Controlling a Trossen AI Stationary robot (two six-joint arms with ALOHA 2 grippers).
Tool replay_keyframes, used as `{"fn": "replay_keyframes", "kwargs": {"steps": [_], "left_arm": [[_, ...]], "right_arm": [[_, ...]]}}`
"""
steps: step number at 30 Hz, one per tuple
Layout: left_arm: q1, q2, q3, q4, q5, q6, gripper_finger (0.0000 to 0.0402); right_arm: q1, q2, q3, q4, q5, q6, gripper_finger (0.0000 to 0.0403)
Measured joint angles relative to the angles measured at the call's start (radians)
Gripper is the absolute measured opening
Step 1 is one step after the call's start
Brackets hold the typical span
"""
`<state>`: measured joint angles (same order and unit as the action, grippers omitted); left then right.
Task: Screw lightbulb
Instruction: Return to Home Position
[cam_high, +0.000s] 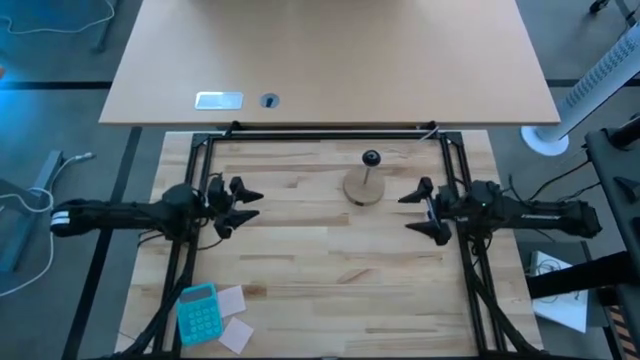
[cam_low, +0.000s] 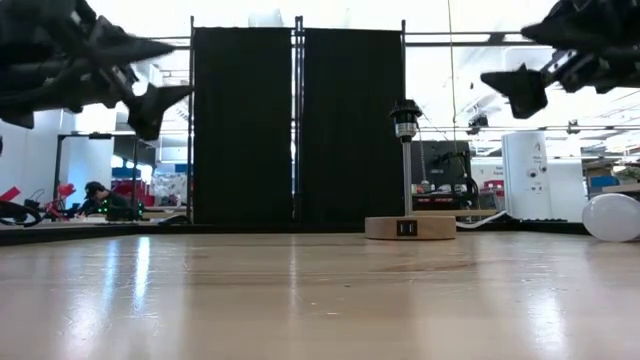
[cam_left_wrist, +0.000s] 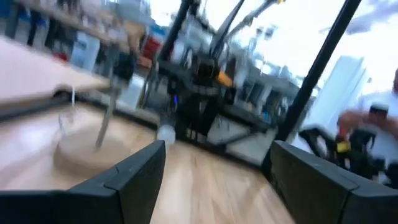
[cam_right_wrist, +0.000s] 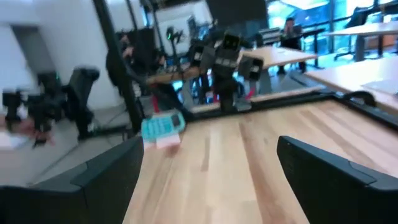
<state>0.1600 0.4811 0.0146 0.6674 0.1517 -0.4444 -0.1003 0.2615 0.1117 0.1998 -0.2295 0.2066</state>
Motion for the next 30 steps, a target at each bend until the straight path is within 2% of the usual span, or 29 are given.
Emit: {"fn": "replay_keyframes", "kwargs": {"steps": [3,9,12,16,19,21,25,30], "left_arm": [[0.000,-0.054,0.000,-0.130,0.048,0.020,0.0282],[0.000,-0.193,-0.001,-0.261,0.051,0.065,0.0282],[0.000,-0.284,0.000,-0.338,0.050,0.080,0.0282],[-0.001,-0.414,-0.001,-0.470,-0.001,0.101,0.0282],[-0.002,-0.483,-0.001,-0.513,-0.072,0.148,0.0282],[-0.002,-0.481,0.004,-0.523,-0.112,0.182,0.0282],[-0.003,-0.453,0.011,-0.585,-0.124,0.196,0.0282],[-0.003,-0.410,0.009,-0.639,-0.081,0.150,0.0282]], "right_arm": [[0.015,-0.029,-0.025,-0.005,0.023,-0.044,0.0364],[0.015,-0.197,-0.102,-0.010,0.042,-0.079,0.0364],[0.015,-0.262,-0.102,-0.081,0.103,-0.110,0.0364],[0.015,-0.231,-0.102,-0.147,0.135,-0.097,0.0364],[0.017,-0.158,-0.101,-0.182,0.132,-0.019,0.0364],[0.017,-0.120,-0.101,-0.177,0.128,-0.001,0.0364],[0.017,-0.058,-0.099,-0.189,0.127,-0.001,0.0364],[0.017,-0.002,-0.099,-0.189,0.127,-0.001,0.0364]]}}
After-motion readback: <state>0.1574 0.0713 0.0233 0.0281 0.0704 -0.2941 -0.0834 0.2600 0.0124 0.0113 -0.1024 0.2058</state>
